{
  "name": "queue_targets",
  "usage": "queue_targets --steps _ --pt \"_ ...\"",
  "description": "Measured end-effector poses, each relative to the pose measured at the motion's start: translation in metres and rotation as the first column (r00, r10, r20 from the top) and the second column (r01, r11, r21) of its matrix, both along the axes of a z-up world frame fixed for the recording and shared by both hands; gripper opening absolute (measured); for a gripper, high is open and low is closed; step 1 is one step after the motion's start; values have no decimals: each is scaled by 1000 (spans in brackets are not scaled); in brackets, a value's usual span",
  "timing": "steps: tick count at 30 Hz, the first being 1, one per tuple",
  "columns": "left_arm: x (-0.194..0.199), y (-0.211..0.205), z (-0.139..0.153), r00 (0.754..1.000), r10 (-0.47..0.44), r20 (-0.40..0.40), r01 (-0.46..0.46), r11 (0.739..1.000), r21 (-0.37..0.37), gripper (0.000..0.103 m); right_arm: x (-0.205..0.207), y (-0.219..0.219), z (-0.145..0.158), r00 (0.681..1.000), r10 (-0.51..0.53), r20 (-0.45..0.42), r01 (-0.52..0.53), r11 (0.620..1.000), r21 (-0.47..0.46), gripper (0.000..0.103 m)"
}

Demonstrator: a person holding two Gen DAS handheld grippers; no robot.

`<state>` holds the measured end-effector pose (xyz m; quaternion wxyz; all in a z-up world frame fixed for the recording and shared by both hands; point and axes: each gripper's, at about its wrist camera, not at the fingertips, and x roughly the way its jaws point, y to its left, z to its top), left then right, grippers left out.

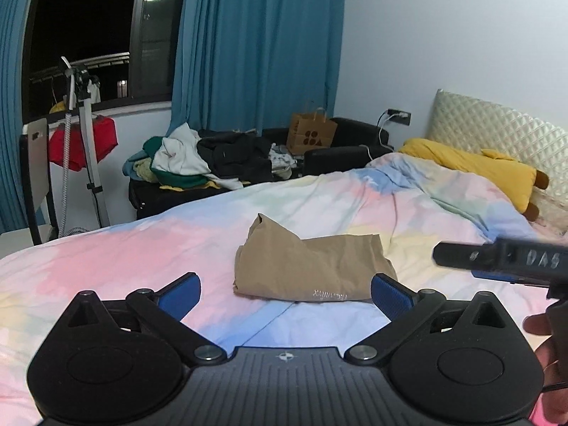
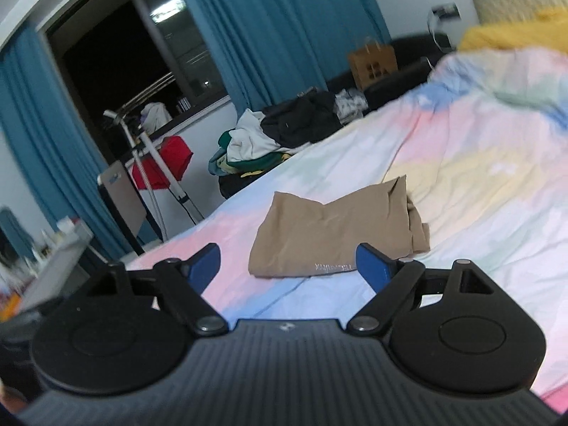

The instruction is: Fold clothes

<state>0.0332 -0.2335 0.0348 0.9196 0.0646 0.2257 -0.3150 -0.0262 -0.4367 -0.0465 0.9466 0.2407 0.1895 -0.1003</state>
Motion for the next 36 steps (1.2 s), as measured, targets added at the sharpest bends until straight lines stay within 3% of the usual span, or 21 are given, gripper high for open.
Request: queue_targets --steps 5,15,22,28,36 --pt "-22 26 -5 999 33 39 -32 999 -26 103 -16 44 -7 1000 15 2 -15 986 -165 85" --pt "-18 46 -34 995 81 60 -80 997 -11 103 -11 84 -34 1000 -4 4 5 955 -296 85" --pt "-18 45 -51 997 60 56 -60 998 -1 103 -7 90 -43 999 -52 -7 47 943 -330 85" --pt "-17 46 -47 997 48 55 -47 999 -14 103 -4 97 -51 997 -75 -22 62 928 -369 85" --pt "-15 55 -44 997 63 40 -62 998 -26 103 -5 93 -52 996 -90 -13 80 935 -345 85"
